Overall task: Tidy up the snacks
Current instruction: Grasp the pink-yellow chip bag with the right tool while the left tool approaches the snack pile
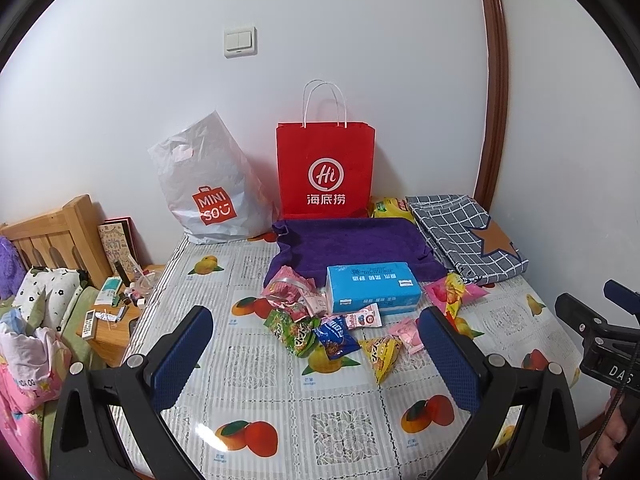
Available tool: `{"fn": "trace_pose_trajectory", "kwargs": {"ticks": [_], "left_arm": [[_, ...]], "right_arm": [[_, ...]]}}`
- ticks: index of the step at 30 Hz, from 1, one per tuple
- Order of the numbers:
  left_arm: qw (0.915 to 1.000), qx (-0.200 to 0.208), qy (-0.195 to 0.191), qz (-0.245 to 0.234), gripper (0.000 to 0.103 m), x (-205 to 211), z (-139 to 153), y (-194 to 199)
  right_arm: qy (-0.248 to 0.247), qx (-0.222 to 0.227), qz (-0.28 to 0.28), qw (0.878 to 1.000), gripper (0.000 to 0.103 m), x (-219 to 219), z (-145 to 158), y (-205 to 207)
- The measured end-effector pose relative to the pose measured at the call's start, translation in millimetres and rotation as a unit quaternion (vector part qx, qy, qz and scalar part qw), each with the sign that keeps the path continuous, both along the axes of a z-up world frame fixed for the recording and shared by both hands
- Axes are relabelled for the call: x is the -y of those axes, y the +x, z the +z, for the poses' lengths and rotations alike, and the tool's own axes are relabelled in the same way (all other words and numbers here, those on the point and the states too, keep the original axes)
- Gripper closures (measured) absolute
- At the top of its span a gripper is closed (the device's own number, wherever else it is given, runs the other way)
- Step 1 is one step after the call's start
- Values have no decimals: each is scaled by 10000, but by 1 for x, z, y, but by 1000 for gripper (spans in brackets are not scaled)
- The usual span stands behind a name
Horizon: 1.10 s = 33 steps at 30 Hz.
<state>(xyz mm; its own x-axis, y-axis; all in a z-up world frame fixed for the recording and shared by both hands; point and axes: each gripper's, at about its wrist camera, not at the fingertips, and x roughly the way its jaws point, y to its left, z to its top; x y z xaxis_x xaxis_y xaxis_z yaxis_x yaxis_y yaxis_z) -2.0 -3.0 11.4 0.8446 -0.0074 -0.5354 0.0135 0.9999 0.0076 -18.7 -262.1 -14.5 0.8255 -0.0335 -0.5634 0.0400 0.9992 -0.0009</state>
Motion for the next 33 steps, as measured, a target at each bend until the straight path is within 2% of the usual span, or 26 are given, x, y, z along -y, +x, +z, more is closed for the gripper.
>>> {"fn": "trace_pose_trajectory", "kwargs": {"ticks": [12, 20, 22, 27, 33], "left_arm": [[9997, -236, -5, 60, 0, -9, -23, 25], [9977, -646, 3, 190, 0, -17, -65, 58], [9965, -814, 4, 206, 0, -20, -77, 70], [9934, -1121, -6, 255, 0, -24, -102, 98], [9898, -1383, -13, 329, 0, -30, -121, 133]], "right_arm": [[-49, -151, 3, 9999, 0, 3, -23, 23], [35, -659, 92, 9978, 3, 8, -65, 65], [136, -781, 59, 9968, 6, 12, -78, 77], [376, -994, 24, 9943, 7, 22, -102, 112], [166, -1114, -49, 9936, 7, 28, -120, 153]]}}
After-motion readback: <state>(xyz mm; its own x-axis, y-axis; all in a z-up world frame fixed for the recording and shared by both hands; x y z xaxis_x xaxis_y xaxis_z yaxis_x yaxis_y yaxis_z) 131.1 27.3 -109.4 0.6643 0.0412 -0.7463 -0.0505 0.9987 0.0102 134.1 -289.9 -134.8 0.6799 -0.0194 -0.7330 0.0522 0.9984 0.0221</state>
